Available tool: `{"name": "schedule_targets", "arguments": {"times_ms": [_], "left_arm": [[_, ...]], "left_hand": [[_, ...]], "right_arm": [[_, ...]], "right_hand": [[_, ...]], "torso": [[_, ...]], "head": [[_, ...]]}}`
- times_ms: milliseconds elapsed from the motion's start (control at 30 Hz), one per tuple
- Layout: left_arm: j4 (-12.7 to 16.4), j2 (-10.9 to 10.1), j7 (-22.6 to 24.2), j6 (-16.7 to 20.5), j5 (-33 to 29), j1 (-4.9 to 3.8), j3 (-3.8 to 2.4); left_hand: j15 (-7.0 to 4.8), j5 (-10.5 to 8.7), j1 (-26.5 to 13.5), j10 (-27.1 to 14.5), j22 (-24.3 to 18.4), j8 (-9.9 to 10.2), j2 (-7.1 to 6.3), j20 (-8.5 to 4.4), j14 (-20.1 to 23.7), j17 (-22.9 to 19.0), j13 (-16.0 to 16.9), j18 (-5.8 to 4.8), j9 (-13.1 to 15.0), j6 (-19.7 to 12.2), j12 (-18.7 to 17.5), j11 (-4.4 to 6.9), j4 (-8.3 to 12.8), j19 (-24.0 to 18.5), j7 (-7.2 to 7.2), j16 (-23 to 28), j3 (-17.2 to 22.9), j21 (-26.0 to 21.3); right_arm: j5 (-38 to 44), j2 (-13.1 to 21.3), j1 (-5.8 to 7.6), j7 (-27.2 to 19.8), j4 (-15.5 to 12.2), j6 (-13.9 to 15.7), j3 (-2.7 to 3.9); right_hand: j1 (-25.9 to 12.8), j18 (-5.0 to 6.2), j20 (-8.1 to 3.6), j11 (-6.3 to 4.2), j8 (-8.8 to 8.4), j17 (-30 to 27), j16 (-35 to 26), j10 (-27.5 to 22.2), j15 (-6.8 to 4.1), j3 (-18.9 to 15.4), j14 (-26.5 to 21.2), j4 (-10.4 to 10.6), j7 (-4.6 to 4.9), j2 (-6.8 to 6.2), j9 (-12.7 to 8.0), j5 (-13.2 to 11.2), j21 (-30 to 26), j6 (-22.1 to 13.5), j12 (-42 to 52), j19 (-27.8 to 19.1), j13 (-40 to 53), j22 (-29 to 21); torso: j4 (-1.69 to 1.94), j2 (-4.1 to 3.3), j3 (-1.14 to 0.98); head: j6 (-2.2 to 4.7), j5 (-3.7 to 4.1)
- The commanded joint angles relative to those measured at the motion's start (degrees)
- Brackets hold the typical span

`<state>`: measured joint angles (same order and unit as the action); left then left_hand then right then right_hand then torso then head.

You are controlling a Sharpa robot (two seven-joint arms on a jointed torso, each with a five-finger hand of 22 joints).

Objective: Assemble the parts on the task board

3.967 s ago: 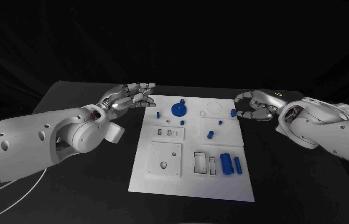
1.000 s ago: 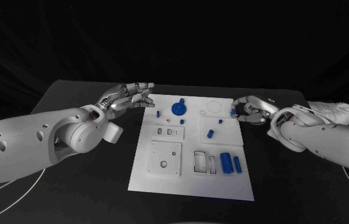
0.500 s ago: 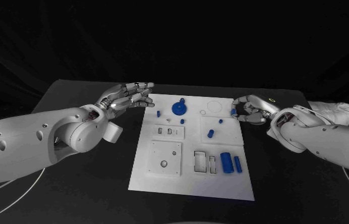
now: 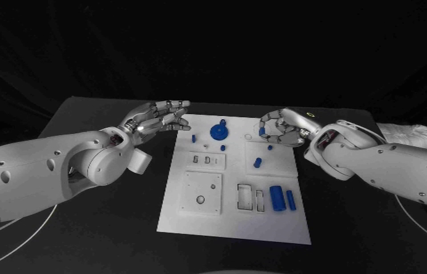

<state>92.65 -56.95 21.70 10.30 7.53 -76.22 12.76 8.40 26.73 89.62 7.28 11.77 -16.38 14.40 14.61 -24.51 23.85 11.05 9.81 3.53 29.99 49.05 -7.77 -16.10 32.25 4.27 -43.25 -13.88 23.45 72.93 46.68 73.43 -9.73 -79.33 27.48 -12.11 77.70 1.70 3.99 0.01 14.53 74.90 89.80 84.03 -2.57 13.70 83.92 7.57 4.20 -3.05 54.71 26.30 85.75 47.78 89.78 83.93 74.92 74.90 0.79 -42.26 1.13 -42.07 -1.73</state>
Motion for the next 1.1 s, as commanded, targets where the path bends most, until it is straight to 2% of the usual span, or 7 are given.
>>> {"name": "schedule_targets", "arguments": {"times_ms": [33,367,433,567,1100], "left_arm": [[0.03,0.20,0.13,-1.08,0.19,0.00,-0.04],[-0.13,0.46,0.02,-1.17,0.19,0.00,-0.04],[-0.13,0.51,0.05,-1.18,0.19,0.00,-0.04],[-0.14,0.57,0.01,-1.16,0.19,0.00,-0.04],[-0.25,0.85,0.05,-1.16,0.19,0.00,-0.04]], "left_hand": [[0.38,0.34,0.74,0.21,-0.05,0.04,0.02,0.29,-0.14,-0.08,-0.09,0.31,0.02,-0.05,0.14,-0.30,0.00,-0.11,-0.09,0.08,0.46,-0.25],[0.38,0.36,0.78,0.21,-0.05,0.05,0.00,0.29,-0.13,-0.09,-0.10,0.31,0.02,-0.05,0.13,-0.31,0.00,-0.11,-0.14,0.08,0.49,-0.26],[0.38,0.37,0.79,0.21,-0.05,0.03,0.00,0.29,-0.13,-0.10,-0.11,0.31,0.02,-0.01,0.13,-0.31,0.00,-0.11,-0.15,0.09,0.50,-0.26],[0.38,0.37,0.79,0.21,-0.05,0.03,0.00,0.29,-0.13,-0.10,-0.11,0.31,0.02,-0.01,0.13,-0.31,0.00,-0.11,-0.15,0.09,0.50,-0.26],[0.37,0.39,0.85,0.22,-0.05,0.05,-0.01,0.29,-0.12,-0.11,-0.12,0.32,0.02,-0.05,0.12,-0.31,0.03,-0.12,-0.18,0.09,0.54,-0.27]], "right_arm": [[0.43,-1.53,0.09,2.07,-0.49,-3.69,0.01],[2.84,-7.64,0.19,5.80,-1.74,-7.23,0.23],[3.46,-8.67,0.19,6.42,-1.79,-7.90,0.25],[4.59,-10.87,0.19,7.56,-1.34,-9.40,0.28],[5.87,-13.81,0.15,9.75,-0.61,-13.49,0.29]], "right_hand": [[0.23,-0.29,-0.17,-0.17,-0.29,15.10,0.20,5.97,-0.12,0.35,6.08,-0.20,0.28,0.07,-0.07,0.15,-0.48,0.02,0.22,1.76,15.08,13.25],[0.24,-0.13,-0.04,0.18,-1.14,15.10,0.20,5.97,0.10,0.52,6.08,-0.37,0.72,-0.15,-0.40,-0.09,-1.06,-0.22,0.22,1.25,15.08,13.02],[0.26,-0.11,-0.03,0.20,-1.18,15.10,0.20,5.97,0.12,0.54,6.08,-0.40,0.74,-0.15,-0.42,-0.10,-1.14,-0.19,0.22,1.18,15.08,12.99],[0.27,-0.06,0.01,0.28,-1.34,15.10,0.20,5.97,0.18,0.60,6.08,-0.47,0.83,-0.19,-0.52,-0.23,-1.32,-0.06,0.22,1.02,15.08,12.91],[0.57,0.15,0.25,0.57,-2.07,15.10,0.20,5.97,0.45,1.03,6.08,-1.05,1.09,-0.29,-1.02,-0.29,-2.05,0.61,0.22,0.39,15.08,12.63]], "torso": [[0.01,-0.01,0.02],[0.01,-0.03,0.02],[0.08,-0.01,0.02],[-0.02,-0.02,0.04],[-0.06,0.00,0.01]], "head": [[-0.19,-0.12],[-0.85,-0.58],[-0.91,-0.57],[-1.04,-0.76],[-1.50,-0.98]]}}
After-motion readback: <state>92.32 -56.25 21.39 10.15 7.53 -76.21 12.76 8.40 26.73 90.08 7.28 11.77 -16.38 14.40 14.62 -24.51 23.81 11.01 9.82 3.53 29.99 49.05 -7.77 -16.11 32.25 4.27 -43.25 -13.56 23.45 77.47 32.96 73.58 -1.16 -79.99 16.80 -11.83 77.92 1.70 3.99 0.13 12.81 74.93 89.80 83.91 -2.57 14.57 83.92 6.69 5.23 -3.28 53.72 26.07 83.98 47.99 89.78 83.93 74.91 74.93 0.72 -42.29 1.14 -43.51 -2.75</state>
